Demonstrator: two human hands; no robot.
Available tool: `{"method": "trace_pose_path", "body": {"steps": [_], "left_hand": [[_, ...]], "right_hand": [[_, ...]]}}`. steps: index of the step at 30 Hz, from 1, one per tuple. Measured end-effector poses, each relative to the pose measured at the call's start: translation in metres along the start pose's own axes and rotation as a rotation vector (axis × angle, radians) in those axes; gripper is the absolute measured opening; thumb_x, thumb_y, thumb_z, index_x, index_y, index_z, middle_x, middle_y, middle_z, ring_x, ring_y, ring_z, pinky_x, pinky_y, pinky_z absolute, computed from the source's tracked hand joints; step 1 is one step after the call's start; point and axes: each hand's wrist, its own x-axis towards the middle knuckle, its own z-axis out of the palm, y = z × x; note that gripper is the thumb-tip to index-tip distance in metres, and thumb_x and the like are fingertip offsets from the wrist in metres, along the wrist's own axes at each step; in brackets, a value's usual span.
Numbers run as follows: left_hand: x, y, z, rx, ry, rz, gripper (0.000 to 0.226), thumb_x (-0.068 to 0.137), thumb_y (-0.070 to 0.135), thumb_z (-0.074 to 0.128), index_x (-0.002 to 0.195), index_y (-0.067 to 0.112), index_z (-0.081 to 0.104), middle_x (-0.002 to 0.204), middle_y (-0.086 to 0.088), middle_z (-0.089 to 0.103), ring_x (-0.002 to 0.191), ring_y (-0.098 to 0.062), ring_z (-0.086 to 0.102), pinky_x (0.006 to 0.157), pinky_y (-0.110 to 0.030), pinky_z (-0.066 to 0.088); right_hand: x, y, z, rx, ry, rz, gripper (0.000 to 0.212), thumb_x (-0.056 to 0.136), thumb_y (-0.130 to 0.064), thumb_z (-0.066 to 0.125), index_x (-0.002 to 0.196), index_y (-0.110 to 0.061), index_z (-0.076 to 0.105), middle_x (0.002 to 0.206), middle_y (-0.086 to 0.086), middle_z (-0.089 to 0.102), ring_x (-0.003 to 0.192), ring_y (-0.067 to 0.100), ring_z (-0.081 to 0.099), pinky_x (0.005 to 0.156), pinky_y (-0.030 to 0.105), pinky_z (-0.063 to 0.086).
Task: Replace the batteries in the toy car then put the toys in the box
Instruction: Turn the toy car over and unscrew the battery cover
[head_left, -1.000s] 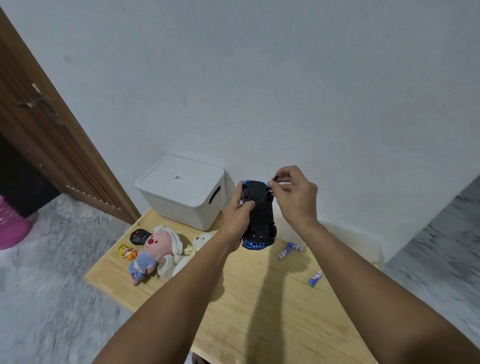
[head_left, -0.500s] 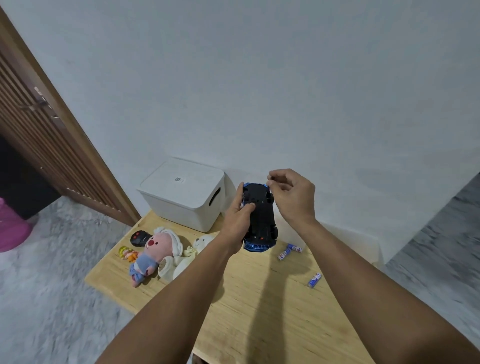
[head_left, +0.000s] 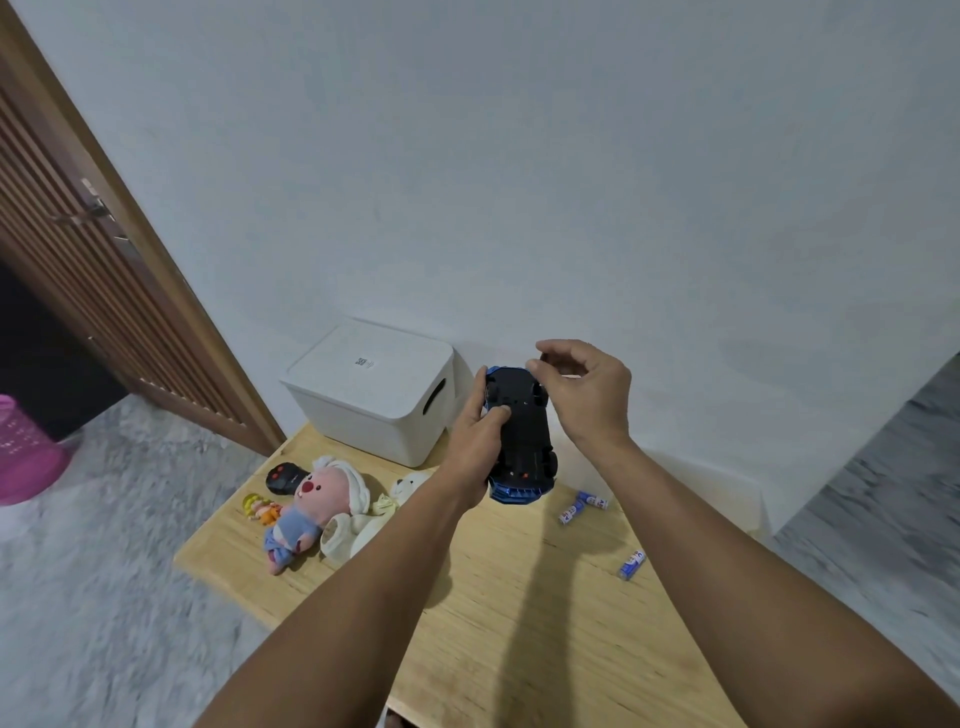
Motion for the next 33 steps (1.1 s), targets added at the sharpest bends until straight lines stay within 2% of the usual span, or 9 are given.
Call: {"method": "trace_pose_path", "body": {"steps": [2,5,10,13,19,24,29,33], "left_hand": [[0.001,-0.001,-0.001,-0.011,0.002,-0.005,0.057,0.097,0.011,0.043,0.143,0.045,0.036,0.112,-0.002,0.066,0.095,-0.029,0.068,0.076,-0.04,0.06],[0.001,-0.002,-0.003,-0.027,-0.011,-0.019,0.061,0.096,0.011,0.043,0.145,0.046,0.033,0.12,-0.011,0.064,0.104,-0.039,0.065,0.084,-0.052,0.057],[0.001,-0.002,-0.005,-0.024,0.016,0.005,0.058,0.095,0.017,0.053,0.143,0.044,0.036,0.123,-0.004,0.063,0.101,-0.03,0.068,0.077,-0.042,0.06],[0.004,-0.004,-0.003,-0.027,0.015,0.038,0.053,0.092,0.021,0.062,0.139,0.037,0.044,0.121,-0.003,0.065,0.099,-0.028,0.069,0.074,-0.041,0.06],[0.011,-0.005,-0.004,-0.083,0.008,0.02,0.057,0.089,0.021,0.063,0.14,0.035,0.043,0.125,-0.005,0.063,0.102,-0.03,0.069,0.069,-0.038,0.059],[0.013,-0.009,-0.003,-0.072,0.003,0.016,0.063,0.09,0.021,0.064,0.143,0.042,0.038,0.125,-0.004,0.063,0.102,-0.029,0.069,0.074,-0.044,0.06],[0.017,-0.013,-0.002,-0.051,-0.003,0.047,0.059,0.092,0.021,0.063,0.144,0.035,0.039,0.127,-0.008,0.062,0.101,-0.03,0.069,0.079,-0.048,0.059],[0.02,-0.015,-0.003,-0.055,0.021,0.052,0.058,0.088,0.02,0.063,0.141,0.032,0.043,0.125,-0.008,0.063,0.103,-0.032,0.068,0.081,-0.052,0.058]], "right_hand": [[0.001,0.0,0.0,-0.025,0.003,-0.003,0.014,0.08,-0.006,0.075,0.093,-0.011,0.076,0.083,-0.002,0.072,0.067,-0.009,0.062,0.063,0.003,0.046],[0.002,0.002,0.0,-0.059,-0.009,0.002,0.016,0.084,-0.004,0.071,0.098,-0.009,0.075,0.088,-0.001,0.073,0.068,-0.011,0.063,0.066,0.003,0.048],[0.0,-0.002,0.001,-0.008,-0.026,-0.001,0.02,0.085,-0.006,0.07,0.104,-0.008,0.075,0.095,-0.003,0.074,0.083,0.001,0.069,0.079,0.012,0.054],[0.0,-0.006,0.002,0.02,-0.024,-0.006,0.021,0.08,-0.008,0.075,0.1,-0.014,0.076,0.092,-0.004,0.074,0.079,0.001,0.068,0.076,0.013,0.054],[0.001,-0.005,0.001,0.009,-0.005,-0.015,0.024,0.08,-0.004,0.074,0.101,-0.015,0.075,0.086,-0.003,0.071,0.077,0.008,0.067,0.076,0.018,0.055],[-0.001,-0.006,-0.001,-0.016,-0.025,-0.027,0.023,0.083,-0.005,0.071,0.105,-0.013,0.072,0.086,-0.008,0.071,0.082,0.006,0.069,0.077,0.017,0.056],[-0.002,-0.006,-0.001,-0.015,-0.011,-0.029,0.022,0.078,-0.012,0.078,0.098,-0.019,0.074,0.084,-0.011,0.07,0.073,0.0,0.066,0.073,0.013,0.053],[0.0,-0.003,-0.001,-0.026,0.002,-0.004,0.017,0.08,-0.007,0.074,0.097,-0.012,0.075,0.078,-0.012,0.069,0.069,-0.003,0.064,0.068,0.009,0.051]]}}
